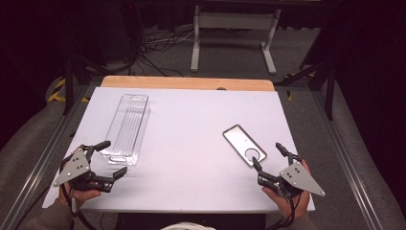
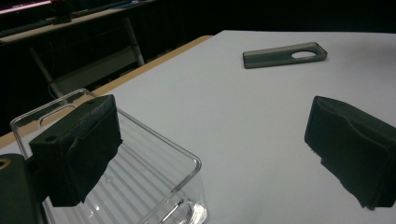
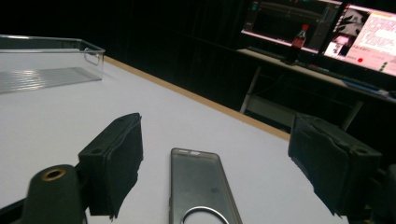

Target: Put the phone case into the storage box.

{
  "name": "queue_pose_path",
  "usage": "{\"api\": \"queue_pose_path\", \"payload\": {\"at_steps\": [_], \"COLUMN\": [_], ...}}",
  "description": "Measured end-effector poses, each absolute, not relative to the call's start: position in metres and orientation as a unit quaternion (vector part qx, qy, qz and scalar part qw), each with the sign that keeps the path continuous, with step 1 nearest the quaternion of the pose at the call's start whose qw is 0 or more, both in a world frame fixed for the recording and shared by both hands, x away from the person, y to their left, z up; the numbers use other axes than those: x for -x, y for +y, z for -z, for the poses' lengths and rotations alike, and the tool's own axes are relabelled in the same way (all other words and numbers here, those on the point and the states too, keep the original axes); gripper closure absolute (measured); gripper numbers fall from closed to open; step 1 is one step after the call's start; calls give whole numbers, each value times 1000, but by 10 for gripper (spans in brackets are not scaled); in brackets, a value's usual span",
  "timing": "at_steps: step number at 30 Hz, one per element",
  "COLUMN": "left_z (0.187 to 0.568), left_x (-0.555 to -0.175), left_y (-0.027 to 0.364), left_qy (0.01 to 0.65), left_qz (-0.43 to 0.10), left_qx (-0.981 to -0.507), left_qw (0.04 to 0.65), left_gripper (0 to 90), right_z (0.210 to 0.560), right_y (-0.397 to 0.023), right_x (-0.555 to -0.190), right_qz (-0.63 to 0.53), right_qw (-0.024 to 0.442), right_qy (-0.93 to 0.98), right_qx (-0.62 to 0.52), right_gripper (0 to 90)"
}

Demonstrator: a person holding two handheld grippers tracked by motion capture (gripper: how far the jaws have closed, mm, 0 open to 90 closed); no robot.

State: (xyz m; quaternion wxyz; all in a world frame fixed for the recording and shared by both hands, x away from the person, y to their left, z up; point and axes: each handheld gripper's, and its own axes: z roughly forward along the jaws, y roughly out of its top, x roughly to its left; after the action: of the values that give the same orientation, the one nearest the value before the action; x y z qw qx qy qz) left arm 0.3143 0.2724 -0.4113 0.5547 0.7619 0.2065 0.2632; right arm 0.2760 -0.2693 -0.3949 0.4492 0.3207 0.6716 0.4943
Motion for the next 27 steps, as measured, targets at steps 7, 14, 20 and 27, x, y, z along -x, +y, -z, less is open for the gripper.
{"api": "queue_pose_path", "payload": {"at_steps": [7, 14, 20, 27], "left_z": [410, 410, 417, 418], "left_x": [-316, -317, -316, -313], "left_y": [262, 259, 260, 259], "left_qy": [200, 193, 200, 197], "left_qz": [-271, -272, -262, -266], "left_qx": [-761, -763, -769, -770], "left_qw": [555, 553, 548, 546], "left_gripper": [50, 53, 57, 57], "right_z": [396, 398, 402, 399], "right_y": [-270, -267, -269, -267], "right_x": [-277, -280, -292, -314], "right_qz": [-494, -483, -483, -470], "right_qw": [437, 426, 396, 373], "right_qy": [678, 693, 702, 718], "right_qx": [-324, -324, -343, -353], "right_gripper": [168, 198, 242, 384]}}
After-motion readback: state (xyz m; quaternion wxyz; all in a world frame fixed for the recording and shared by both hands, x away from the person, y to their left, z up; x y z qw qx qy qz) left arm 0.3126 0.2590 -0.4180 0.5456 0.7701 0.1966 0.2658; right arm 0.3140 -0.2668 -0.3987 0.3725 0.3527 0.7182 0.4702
